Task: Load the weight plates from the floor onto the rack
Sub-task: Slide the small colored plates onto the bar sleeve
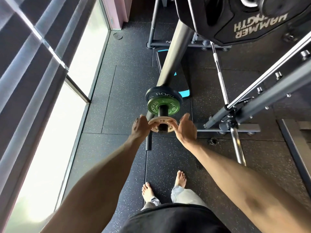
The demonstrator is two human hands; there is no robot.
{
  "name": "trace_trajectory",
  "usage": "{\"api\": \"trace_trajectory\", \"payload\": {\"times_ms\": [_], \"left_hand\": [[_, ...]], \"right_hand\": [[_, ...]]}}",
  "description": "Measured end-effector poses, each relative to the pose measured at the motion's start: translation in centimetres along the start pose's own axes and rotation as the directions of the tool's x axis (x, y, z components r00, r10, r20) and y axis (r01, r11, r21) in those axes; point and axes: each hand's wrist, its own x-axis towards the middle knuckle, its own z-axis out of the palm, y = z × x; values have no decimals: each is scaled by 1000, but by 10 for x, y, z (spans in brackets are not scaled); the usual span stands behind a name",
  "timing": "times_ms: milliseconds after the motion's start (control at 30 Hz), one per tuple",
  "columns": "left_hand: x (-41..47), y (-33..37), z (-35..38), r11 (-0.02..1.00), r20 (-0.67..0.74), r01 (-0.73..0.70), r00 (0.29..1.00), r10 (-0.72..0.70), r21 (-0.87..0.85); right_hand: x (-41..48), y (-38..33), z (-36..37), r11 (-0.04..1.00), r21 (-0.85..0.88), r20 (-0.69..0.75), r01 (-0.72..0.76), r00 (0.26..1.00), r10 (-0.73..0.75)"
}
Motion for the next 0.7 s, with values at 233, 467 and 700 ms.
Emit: {"api": "trace_trajectory", "payload": {"times_ms": [233,467,700], "left_hand": [[14,15,1,768,469,483,841,-271,-421],[60,48,0,614,354,457,889,-291,-643],[83,72,0,588,284,386,922,-262,-711]], "right_hand": [[-3,-19,9,828,490,291,-272,947,139],[36,-40,0,787,464,397,-406,890,224],[70,-50,-7,803,417,433,-426,870,237]]}}
